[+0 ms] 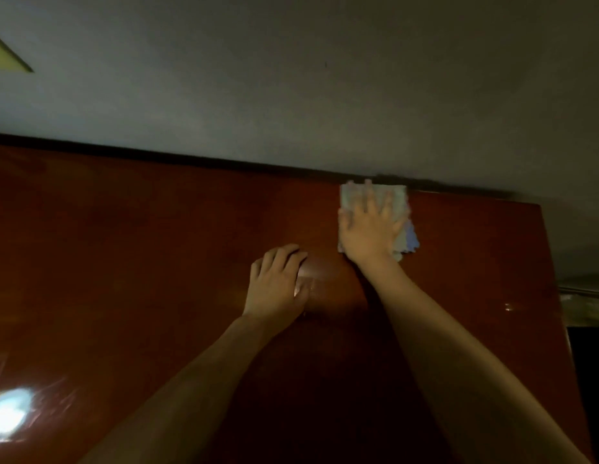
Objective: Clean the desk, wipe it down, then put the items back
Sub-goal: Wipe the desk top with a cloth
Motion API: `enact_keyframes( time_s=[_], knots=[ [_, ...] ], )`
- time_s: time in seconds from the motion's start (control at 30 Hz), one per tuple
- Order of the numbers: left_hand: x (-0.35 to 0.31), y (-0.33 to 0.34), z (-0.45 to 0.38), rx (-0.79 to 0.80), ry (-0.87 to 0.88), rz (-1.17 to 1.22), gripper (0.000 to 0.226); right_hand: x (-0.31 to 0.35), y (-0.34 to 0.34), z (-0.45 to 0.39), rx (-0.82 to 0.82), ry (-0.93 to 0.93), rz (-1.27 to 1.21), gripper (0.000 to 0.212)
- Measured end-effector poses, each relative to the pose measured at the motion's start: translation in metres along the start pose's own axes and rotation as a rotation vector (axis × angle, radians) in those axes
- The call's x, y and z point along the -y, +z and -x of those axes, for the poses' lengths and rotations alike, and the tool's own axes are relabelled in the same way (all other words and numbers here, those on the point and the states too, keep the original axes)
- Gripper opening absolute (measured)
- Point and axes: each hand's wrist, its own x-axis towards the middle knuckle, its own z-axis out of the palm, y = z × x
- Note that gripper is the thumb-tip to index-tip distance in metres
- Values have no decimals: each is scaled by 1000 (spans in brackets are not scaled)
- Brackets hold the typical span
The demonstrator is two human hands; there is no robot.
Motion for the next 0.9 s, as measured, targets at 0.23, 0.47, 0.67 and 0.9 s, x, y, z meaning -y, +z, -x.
enact_keyframes(
  time_s=[0.23,0.47,0.67,0.9],
  knots=[
    [-8,4,26,-5,-87,-27,52,-21,28,115,34,-472,130,51],
    [-18,15,52,16,-82,-30,55,-124,9,128,31,-216,170,57],
    [-12,19,82,10,-93,-34,54,-51,8,83,-9,112,-18,55],
    [0,12,116,43,-203,-82,55,-5,50,182,20,-413,86,54]
  ],
)
